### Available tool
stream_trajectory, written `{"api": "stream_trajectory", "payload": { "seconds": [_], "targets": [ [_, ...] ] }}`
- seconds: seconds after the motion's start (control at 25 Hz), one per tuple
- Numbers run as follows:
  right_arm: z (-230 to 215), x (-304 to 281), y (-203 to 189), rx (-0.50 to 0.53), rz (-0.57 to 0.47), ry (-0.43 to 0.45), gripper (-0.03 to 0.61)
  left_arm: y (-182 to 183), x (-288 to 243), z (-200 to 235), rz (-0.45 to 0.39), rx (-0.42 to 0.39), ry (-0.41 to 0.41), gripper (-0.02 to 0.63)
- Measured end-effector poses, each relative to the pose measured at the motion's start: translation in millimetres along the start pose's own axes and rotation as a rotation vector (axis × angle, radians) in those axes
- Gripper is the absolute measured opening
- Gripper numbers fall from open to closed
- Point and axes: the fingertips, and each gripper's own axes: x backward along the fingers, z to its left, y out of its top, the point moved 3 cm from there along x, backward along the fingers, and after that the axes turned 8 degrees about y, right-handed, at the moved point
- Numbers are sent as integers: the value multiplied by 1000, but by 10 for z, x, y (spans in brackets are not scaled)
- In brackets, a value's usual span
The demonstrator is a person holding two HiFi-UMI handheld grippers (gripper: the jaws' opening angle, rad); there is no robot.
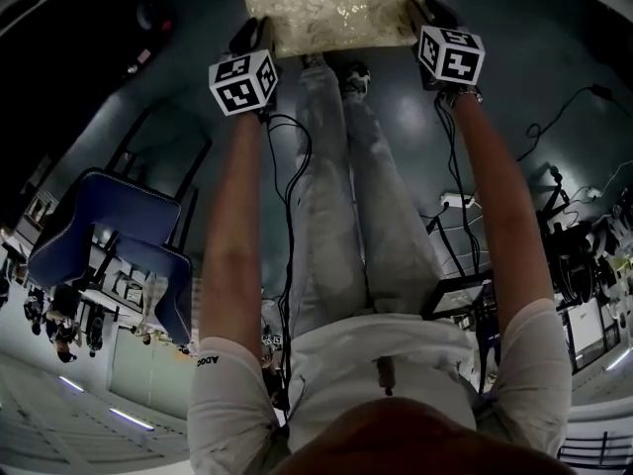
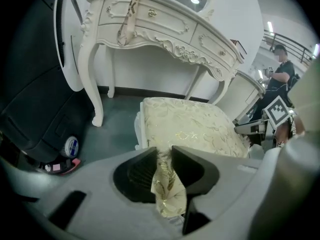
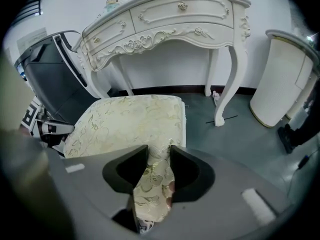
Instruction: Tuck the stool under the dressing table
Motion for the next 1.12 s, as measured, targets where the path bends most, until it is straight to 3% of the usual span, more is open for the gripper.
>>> {"api": "stream_trajectory", "payload": {
  "seconds": [0.24, 0.48, 0.68, 0.92, 1.12],
  "targets": [
    [-186, -100, 251, 0, -13, -51, 147, 40, -92, -123, 61, -44, -128, 104],
    [-237, -165, 341, -1, 37, -86, 147, 25, -117, -181, 62, -50, -85, 102],
    [-397, -152, 497, -40, 28, -171, 141, 123, -158, -363, 95, -133, -140, 103],
    [-549, -233, 850, -176, 16, -211, 140, 758, -526, -274, 9, -147, -90, 104],
    [-555, -351, 1080, -262, -38, -188, 140, 1255, -770, -123, -8, -212, -114, 106]
  ]
}}
